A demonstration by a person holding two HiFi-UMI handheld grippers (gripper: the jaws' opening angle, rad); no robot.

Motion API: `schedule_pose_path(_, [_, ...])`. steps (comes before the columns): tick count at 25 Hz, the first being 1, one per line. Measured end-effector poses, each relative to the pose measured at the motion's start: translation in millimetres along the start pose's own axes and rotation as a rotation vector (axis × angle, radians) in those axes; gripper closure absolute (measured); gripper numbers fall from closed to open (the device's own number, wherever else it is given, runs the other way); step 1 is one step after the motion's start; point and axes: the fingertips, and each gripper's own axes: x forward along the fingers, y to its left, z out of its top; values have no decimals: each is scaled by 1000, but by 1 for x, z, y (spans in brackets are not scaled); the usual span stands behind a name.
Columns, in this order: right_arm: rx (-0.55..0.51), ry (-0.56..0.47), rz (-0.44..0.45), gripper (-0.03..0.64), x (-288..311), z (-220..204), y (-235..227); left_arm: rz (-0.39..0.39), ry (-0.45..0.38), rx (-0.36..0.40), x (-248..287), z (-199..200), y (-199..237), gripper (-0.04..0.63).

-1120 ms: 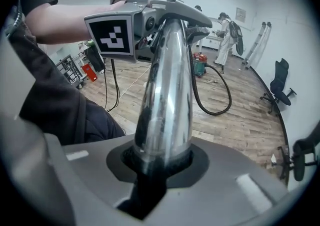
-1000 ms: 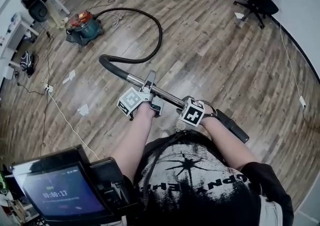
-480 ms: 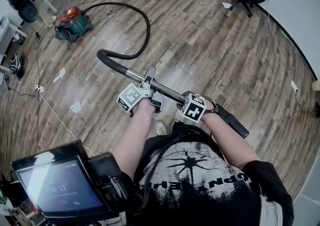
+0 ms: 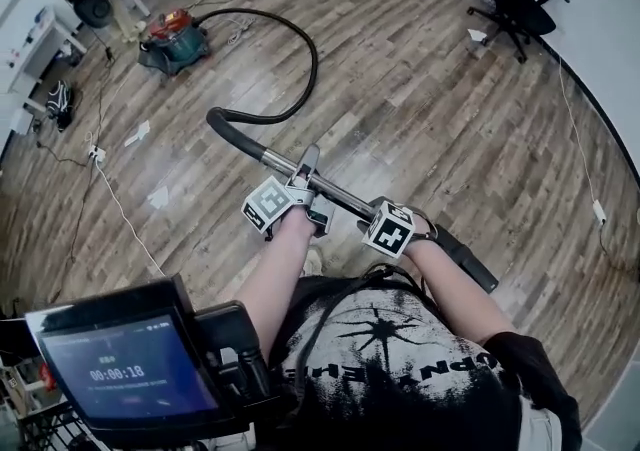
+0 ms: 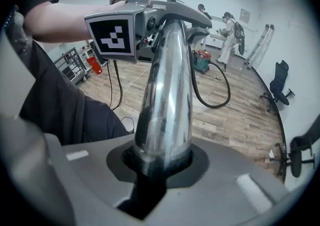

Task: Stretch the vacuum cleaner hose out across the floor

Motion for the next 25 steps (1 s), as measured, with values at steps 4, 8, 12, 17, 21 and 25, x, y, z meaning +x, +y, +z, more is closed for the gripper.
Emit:
schedule_pose_path(4, [-24,12,23,529,-21,-53,1,18,-26,-11,5,-51,-10,552])
schedule_pose_path(8, [-38,13,52,529,-34,-106,12,42,-42,-12,3,-106,-13,552])
schedule_pose_path(12, [-52,15,86,529,-43,-139,24,70,-58,-18,-4,-140,-14,552])
schedule_pose_path(17, [-32,-2,99,528,-47,-150,30,86,-42,-1,-3,-153,-20,552])
schedule_pose_path(21, [-11,-15,92,528,-49,-152,37,73,-25,16,-3,-156,-28,552])
schedule_pose_path(25, [-10,-13,62,531,-52,-144,41,56,-27,14,-10,-150,-34,552])
